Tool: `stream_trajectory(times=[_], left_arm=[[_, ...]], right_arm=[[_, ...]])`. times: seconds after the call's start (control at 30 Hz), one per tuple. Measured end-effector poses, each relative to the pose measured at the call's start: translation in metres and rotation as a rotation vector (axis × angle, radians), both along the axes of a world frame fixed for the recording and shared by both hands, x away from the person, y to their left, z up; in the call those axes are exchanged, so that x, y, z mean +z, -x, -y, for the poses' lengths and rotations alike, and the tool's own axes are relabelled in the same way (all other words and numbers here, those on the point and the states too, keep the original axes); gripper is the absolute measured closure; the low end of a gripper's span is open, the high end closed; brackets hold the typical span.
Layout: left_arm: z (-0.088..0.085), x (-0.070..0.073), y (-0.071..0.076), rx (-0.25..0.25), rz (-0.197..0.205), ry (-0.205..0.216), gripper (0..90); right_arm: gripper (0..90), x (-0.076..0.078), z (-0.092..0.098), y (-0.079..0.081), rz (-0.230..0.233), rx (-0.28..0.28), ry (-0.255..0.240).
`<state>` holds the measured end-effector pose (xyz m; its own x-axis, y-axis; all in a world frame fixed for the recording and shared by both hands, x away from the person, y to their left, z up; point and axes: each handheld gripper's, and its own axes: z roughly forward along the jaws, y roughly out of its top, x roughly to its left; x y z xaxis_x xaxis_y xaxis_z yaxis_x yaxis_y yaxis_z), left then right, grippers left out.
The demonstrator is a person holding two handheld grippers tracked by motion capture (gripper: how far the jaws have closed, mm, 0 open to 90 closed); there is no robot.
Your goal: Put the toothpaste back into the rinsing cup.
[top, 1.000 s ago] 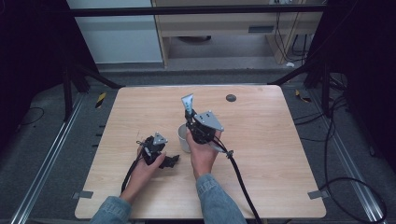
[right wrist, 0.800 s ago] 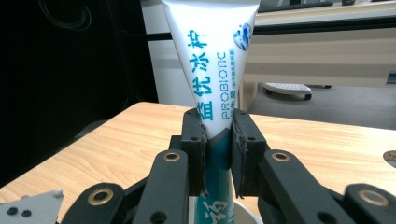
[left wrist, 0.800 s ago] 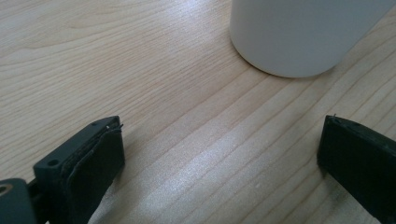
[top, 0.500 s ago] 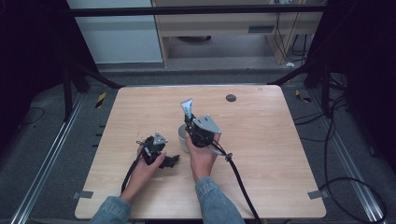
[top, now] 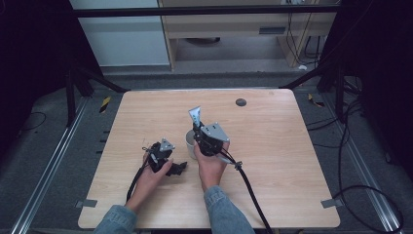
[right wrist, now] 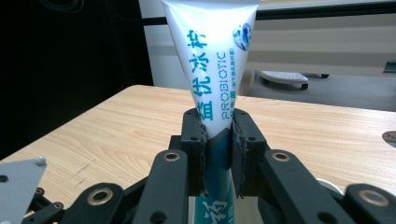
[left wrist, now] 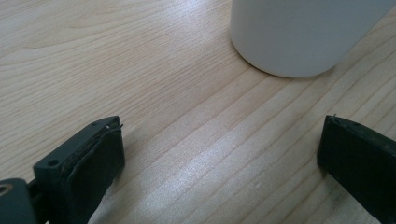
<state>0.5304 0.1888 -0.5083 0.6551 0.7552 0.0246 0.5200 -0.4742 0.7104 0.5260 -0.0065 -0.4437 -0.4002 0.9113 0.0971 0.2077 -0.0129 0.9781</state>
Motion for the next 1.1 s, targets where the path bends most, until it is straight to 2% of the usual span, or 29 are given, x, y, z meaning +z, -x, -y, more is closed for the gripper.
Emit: stream_trajectory(times=[0.37, 1.1], left_arm=[[-0.0001, 0.0, 0.0, -0.001, 0.0, -0.001, 0.0], [-0.0001, 0.0001, -0.0001, -0.002, -0.001, -0.002, 0.0]], right_arm=[[77.2, -0.0052, -0.0012, 0.0011, 0.002, 0.0, 0.016], [76.1, -0.006, 0.0021, -0.0012, -0.003, -0.007, -0.004]])
